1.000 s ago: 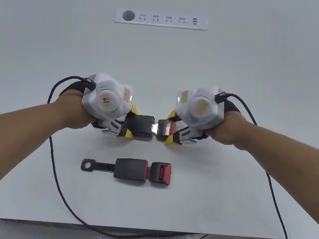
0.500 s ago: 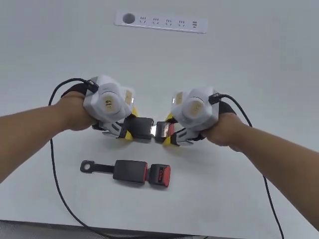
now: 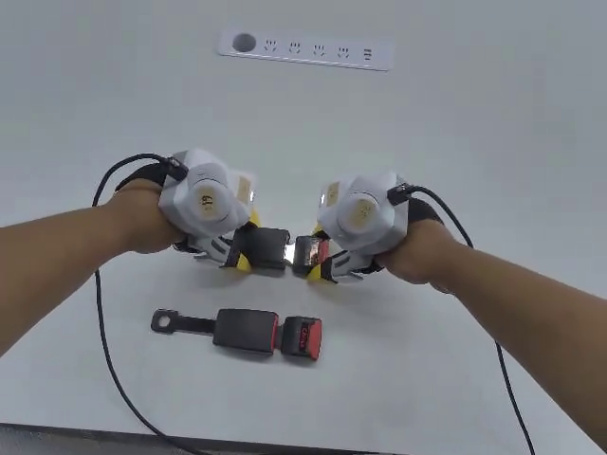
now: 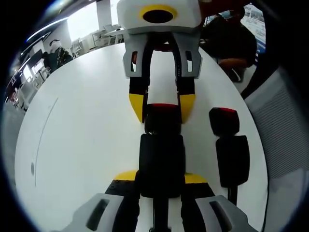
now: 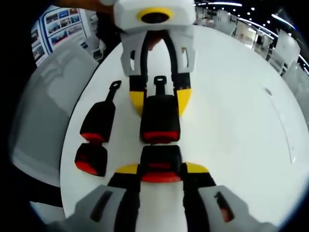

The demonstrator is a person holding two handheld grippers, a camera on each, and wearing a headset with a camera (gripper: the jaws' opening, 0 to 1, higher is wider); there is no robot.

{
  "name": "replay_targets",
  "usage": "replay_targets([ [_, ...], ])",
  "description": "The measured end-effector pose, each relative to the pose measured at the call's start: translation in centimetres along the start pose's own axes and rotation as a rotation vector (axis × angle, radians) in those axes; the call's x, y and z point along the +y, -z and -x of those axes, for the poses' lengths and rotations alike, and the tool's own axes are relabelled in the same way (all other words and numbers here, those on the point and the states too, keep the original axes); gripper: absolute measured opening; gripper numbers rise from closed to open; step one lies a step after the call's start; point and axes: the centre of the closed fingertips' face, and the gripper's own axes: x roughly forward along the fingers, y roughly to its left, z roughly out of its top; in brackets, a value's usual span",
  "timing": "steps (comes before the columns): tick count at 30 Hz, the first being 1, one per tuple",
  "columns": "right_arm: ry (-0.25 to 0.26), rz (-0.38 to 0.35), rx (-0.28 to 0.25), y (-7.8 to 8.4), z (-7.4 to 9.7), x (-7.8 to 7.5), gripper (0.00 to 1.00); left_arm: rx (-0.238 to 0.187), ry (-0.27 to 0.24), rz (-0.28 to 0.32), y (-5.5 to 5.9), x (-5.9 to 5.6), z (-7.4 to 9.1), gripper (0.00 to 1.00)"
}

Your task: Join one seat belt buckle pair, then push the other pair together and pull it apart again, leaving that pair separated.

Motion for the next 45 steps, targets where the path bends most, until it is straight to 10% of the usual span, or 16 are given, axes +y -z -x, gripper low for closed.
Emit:
replay_targets([
  [45, 0.025, -0.018, -0.021, 5.4, 3.3, 0.1, 0.34, -0.013, -0.002, 0.008, -0.1, 0.0, 0.1, 0.34],
])
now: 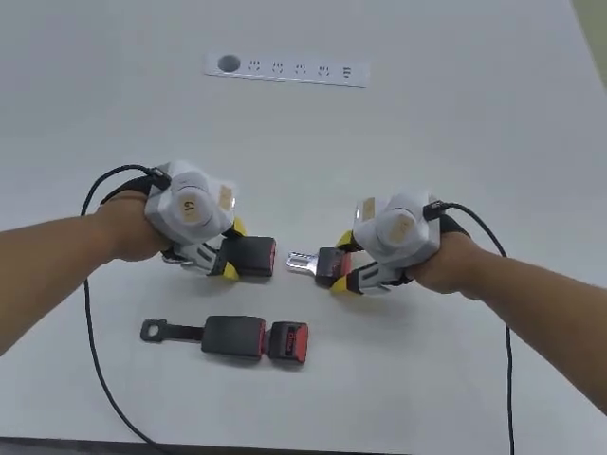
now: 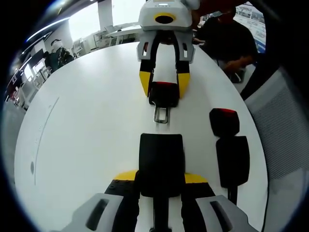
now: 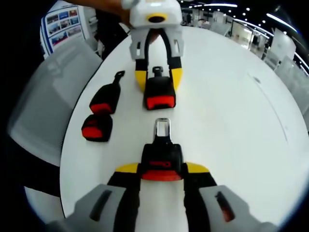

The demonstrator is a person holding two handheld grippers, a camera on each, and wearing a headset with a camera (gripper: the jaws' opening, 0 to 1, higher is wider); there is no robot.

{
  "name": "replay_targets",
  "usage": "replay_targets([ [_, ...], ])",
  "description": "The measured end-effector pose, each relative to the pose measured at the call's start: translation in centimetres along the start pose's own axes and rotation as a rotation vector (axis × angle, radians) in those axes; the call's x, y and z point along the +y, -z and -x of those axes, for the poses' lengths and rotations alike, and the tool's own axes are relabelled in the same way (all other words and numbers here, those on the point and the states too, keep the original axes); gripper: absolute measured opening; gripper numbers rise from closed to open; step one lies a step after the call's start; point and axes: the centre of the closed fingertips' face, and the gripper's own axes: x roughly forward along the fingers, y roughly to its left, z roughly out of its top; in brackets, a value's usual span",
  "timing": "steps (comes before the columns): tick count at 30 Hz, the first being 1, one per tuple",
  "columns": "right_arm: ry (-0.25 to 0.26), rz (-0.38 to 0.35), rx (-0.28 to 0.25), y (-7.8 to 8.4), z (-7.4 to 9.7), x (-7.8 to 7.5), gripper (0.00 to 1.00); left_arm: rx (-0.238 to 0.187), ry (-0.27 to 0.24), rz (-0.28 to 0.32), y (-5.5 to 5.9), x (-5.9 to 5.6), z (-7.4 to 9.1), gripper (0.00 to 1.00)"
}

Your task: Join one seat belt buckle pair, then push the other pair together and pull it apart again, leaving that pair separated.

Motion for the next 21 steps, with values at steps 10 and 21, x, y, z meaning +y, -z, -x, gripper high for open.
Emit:
replay_targets([
  [10, 0.016, -0.021, 0.016, 2.9, 1.8, 0.1, 0.34, 0.001, 0.000, 0.006, 0.0, 0.0, 0.0, 0.34],
  [21, 0.034, -0.047, 0.043, 6.2, 4.0, 0.3, 0.34, 0.002, 0.001, 0.009, 0.0, 0.0, 0.0, 0.34],
])
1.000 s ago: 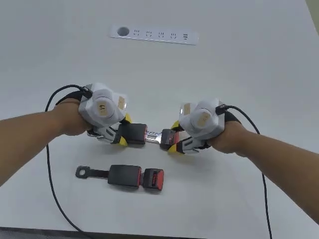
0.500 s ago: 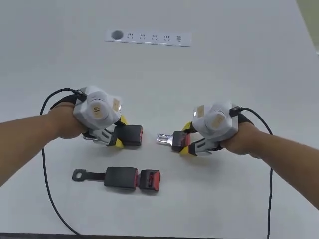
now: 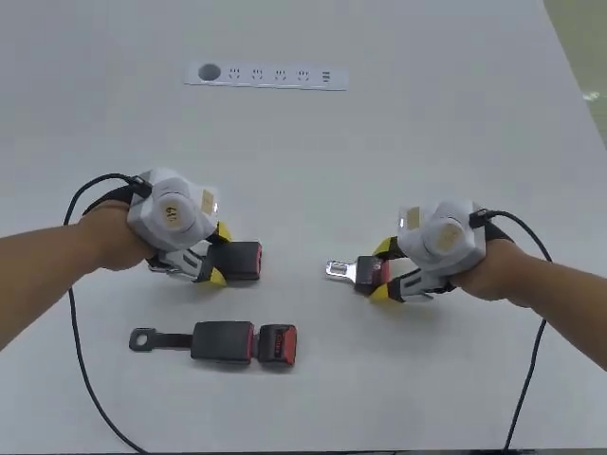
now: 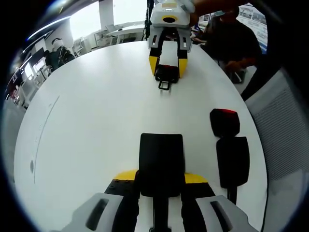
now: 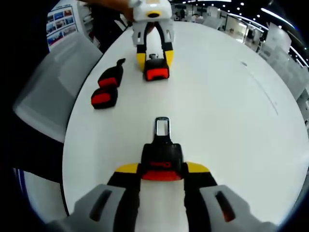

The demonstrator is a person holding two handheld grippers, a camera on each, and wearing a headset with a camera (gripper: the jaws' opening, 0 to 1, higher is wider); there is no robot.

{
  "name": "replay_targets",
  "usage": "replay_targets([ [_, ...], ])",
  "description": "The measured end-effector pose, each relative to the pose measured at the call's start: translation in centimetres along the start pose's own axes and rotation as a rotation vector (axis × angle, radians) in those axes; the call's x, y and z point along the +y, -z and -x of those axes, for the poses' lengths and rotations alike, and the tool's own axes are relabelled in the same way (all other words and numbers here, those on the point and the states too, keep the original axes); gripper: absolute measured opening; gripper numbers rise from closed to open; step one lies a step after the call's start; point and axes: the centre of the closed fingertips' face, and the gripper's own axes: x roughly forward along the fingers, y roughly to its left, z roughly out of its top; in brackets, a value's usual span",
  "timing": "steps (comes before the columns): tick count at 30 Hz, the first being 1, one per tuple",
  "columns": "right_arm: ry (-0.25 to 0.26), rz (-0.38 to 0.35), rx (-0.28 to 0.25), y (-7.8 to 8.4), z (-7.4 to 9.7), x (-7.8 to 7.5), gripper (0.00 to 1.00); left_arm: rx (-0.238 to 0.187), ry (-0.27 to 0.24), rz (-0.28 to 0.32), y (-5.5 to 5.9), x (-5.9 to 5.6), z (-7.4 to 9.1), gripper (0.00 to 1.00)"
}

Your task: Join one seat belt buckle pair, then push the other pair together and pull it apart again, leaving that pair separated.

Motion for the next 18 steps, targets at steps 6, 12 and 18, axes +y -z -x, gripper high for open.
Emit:
replay_targets([
  [6, 0.006, -0.016, 0.008, 1.4, 0.8, -0.1, 0.34, 0.008, 0.005, -0.008, 0.0, 0.0, 0.0, 0.34],
  [12, 0.004, -0.018, 0.012, 1.4, 0.8, 0.0, 0.35, 0.013, 0.003, -0.015, 0.0, 0.0, 0.0, 0.34],
  [18, 0.005, -0.033, 0.023, 1.5, 1.0, 0.1, 0.36, 0.022, 0.019, 0.022, -0.3, -0.5, 0.1, 0.39],
])
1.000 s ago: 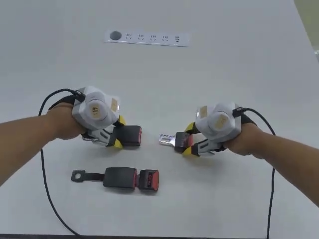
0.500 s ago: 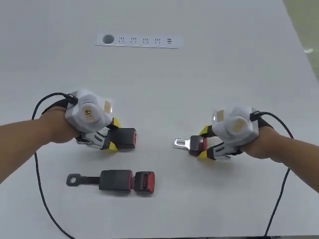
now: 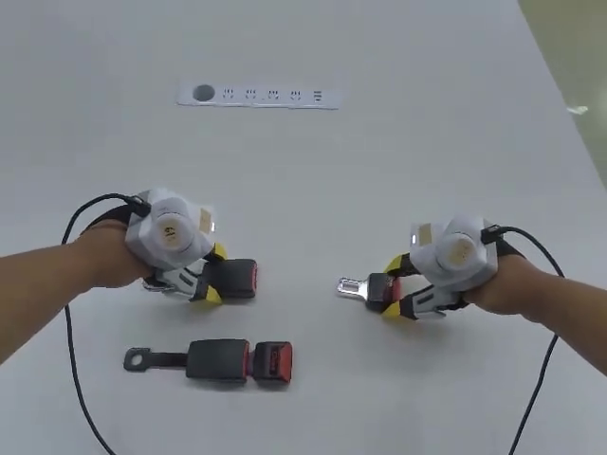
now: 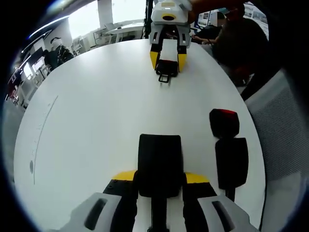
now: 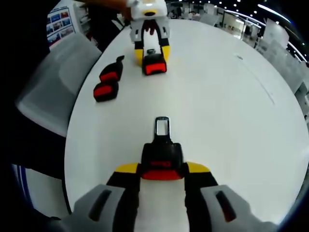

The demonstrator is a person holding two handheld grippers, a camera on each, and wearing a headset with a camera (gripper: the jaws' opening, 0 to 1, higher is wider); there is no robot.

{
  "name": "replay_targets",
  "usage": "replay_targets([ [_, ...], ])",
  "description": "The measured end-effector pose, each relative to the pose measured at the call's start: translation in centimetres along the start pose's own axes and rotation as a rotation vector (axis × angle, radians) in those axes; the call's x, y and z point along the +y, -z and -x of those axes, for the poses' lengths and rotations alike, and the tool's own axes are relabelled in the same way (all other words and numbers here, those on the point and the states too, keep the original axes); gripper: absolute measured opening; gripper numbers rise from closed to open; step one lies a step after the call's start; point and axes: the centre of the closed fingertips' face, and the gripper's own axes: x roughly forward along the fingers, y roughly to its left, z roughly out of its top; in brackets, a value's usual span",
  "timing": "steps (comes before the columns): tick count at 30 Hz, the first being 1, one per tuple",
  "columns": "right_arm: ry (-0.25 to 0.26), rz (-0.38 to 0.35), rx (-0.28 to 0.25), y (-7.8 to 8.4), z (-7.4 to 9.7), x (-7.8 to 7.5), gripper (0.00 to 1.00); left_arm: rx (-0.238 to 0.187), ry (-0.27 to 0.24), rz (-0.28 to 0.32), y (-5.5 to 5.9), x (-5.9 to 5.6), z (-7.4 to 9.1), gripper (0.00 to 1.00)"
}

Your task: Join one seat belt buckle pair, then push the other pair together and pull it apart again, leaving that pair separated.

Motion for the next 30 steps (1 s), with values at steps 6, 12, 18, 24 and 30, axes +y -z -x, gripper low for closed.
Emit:
replay_targets([
  [6, 0.098, -0.113, -0.049, -0.1, 1.2, -0.7, 0.60, -0.010, -0.048, 0.099, -0.1, -0.1, 1.3, 0.63],
  [12, 0.270, -0.281, -0.204, -2.4, 3.3, -1.8, 0.80, -0.196, -0.179, 0.246, -2.1, 0.8, 5.0, 0.83],
  [18, 0.430, -0.419, -0.322, -4.3, 5.3, -2.1, 0.87, -0.344, -0.297, 0.382, -2.3, 1.1, 9.1, 0.98],
  [24, 0.510, -0.466, -0.437, -6.9, 7.1, -0.6, 0.93, -0.497, -0.426, 0.450, -1.3, 0.2, 14.6, 1.00],
  [30, 0.542, -0.438, -0.481, -8.9, 7.9, 1.4, 0.96, -0.505, -0.501, 0.390, 1.1, -1.7, 18.6, 1.00],
])
